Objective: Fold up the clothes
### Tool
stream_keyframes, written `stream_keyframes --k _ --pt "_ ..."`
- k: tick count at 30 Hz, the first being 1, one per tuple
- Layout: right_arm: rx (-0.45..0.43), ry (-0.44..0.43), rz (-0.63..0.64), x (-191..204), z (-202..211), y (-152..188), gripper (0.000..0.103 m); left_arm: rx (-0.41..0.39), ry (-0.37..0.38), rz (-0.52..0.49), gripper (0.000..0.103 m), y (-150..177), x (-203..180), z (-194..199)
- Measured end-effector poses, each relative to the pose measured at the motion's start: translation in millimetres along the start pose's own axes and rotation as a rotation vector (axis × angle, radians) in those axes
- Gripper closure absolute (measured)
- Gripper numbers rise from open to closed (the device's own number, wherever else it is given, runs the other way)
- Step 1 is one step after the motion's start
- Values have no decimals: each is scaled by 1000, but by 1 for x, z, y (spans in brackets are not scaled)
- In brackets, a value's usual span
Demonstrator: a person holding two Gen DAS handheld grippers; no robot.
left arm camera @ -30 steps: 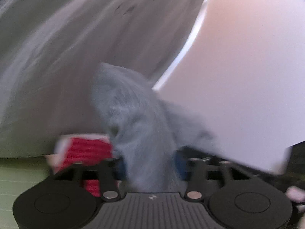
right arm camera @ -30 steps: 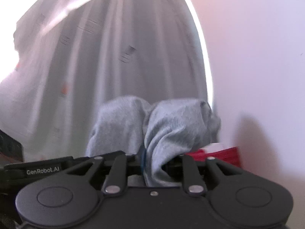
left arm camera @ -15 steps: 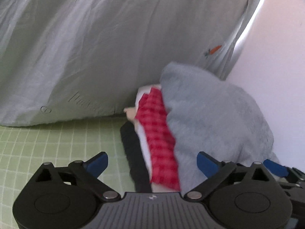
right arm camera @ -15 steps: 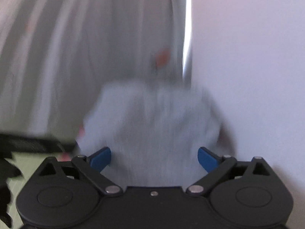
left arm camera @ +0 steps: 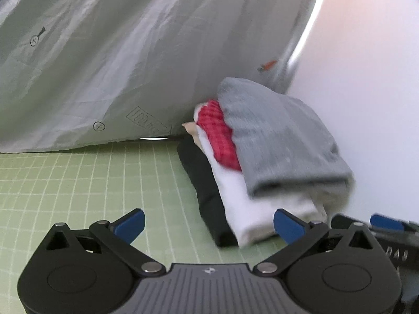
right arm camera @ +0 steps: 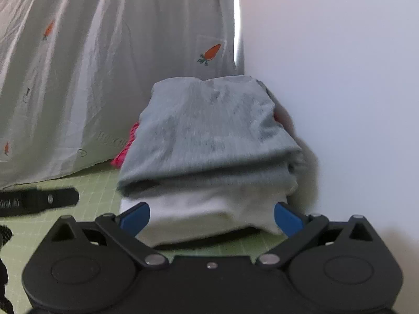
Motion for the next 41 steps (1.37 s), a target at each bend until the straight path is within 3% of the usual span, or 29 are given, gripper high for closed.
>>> stream_keyframes --k 11,18,23,41 --pt "10 27 9 15 83 39 1 67 65 17 0 49 4 80" --pt "29 64 7 15 115 66 1 87 61 -89 0 72 -8 95" --pt "51 73 18 16 129 80 1 107 89 -96 0 82 -13 100" --pt "48 82 -4 4 141 87 1 52 100 -168 0 81 -30 106"
Point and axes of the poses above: each gripper's, at about its wrist camera, not at the fingertips, and z roughly against the way its jaws point, x to its left, y to its underside, the point moved 5 cm from there along -z, roughly the way its jaws point, and after that the axes turned 5 degrees about -x, right-handed, at the moved point
